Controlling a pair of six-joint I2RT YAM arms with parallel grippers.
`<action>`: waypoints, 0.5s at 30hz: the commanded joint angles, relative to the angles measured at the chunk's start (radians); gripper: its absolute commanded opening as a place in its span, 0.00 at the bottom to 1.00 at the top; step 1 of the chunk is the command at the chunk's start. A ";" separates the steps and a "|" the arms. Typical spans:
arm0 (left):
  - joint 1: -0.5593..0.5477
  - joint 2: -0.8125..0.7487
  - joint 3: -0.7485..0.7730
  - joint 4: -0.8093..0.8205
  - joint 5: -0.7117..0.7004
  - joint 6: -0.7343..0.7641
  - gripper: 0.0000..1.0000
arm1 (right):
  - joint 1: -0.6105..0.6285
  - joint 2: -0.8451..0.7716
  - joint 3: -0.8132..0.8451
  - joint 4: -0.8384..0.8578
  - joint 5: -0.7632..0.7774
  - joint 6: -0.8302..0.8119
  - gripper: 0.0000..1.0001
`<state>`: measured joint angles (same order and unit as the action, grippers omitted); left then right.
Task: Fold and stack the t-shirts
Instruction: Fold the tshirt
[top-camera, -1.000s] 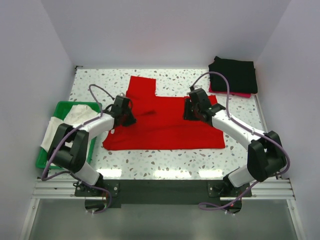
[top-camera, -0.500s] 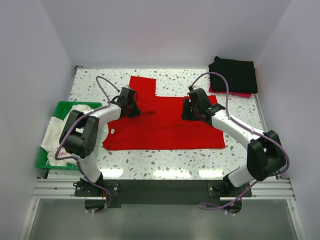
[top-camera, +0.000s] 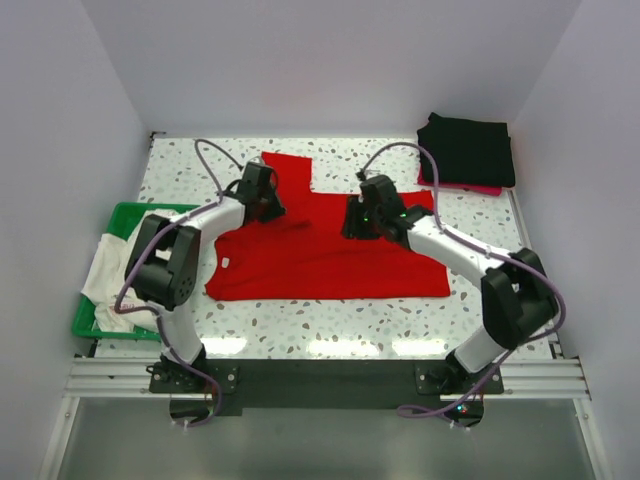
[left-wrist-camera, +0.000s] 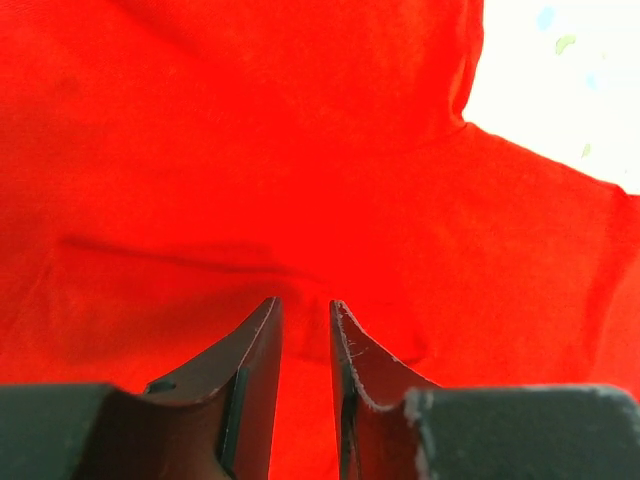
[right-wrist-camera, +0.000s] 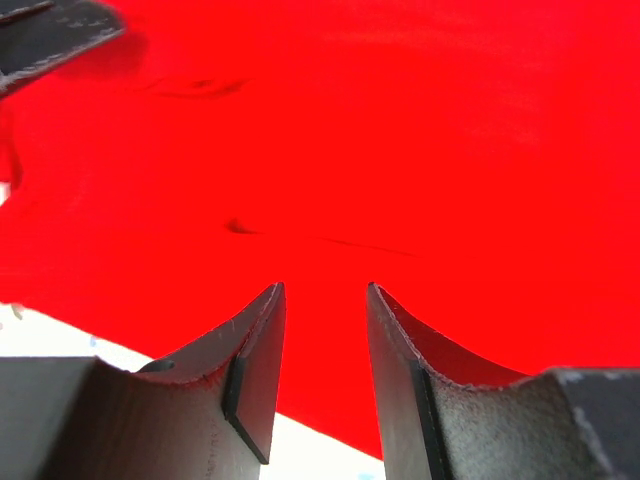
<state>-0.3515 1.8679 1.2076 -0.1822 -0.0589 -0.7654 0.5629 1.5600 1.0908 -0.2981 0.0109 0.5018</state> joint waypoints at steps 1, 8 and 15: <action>0.023 -0.122 -0.069 0.018 -0.025 0.005 0.31 | 0.095 0.130 0.125 0.079 -0.012 0.012 0.42; 0.034 -0.332 -0.241 0.015 -0.038 -0.015 0.40 | 0.150 0.371 0.273 0.227 -0.077 0.096 0.39; 0.042 -0.449 -0.295 -0.040 -0.065 0.017 0.44 | 0.152 0.517 0.346 0.381 -0.107 0.158 0.39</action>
<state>-0.3206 1.4666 0.9310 -0.2138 -0.0910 -0.7712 0.7174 2.0556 1.3800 -0.0509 -0.0731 0.6109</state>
